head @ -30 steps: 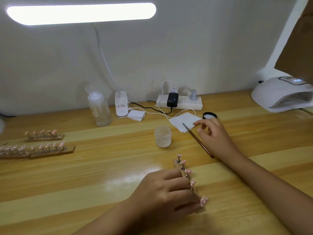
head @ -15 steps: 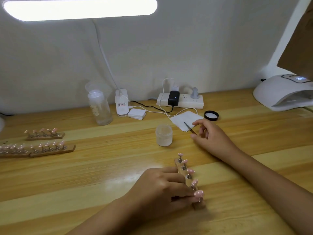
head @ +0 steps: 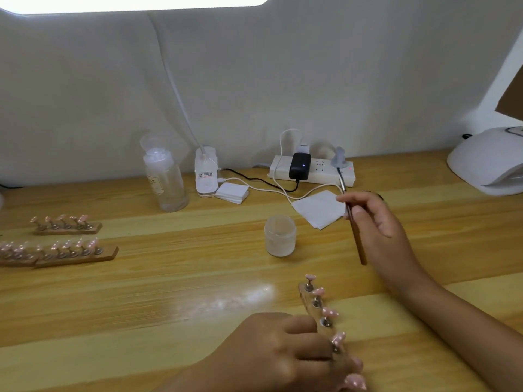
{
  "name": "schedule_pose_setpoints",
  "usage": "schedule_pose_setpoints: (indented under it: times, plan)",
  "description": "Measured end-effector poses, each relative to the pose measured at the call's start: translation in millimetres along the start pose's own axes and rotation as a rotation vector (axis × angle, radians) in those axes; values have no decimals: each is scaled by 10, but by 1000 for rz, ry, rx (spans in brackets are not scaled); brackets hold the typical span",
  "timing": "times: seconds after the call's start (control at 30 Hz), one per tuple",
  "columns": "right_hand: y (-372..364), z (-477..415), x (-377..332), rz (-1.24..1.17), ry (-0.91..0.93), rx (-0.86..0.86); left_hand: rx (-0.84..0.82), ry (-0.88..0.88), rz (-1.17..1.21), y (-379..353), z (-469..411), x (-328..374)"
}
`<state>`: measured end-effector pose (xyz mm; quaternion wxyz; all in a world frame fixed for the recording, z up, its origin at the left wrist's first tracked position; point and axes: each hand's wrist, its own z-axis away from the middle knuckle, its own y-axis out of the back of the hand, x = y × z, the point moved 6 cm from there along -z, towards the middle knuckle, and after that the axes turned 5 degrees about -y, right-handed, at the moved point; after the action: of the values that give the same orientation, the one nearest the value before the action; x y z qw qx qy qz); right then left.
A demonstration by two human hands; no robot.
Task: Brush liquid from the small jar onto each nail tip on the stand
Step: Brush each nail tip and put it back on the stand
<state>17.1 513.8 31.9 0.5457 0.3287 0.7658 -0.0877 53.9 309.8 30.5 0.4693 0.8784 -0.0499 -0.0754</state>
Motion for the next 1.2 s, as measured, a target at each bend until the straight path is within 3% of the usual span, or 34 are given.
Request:
schedule_pose_setpoints:
  times: [0.1,0.2,0.3,0.4,0.47,0.6,1.2]
  plan:
    - [-9,5,-31,-162,-14,24,173,99,164,95,-8,-97]
    - [-5,12,-68,-232,17,52,372,504,629,135,105,-487]
    - [-18,36,-164,-253,116,37,545,908,939,36,311,-815]
    - [-44,87,-226,-216,168,5,711,1125,1285,-80,406,-926]
    - [-78,124,-244,-139,184,-40,770,1158,1413,-120,409,-948]
    - [-146,179,-348,49,305,-81,735,1153,1544,-154,349,-933]
    - [-331,263,-321,257,375,-312,565,1038,1394,-154,307,-866]
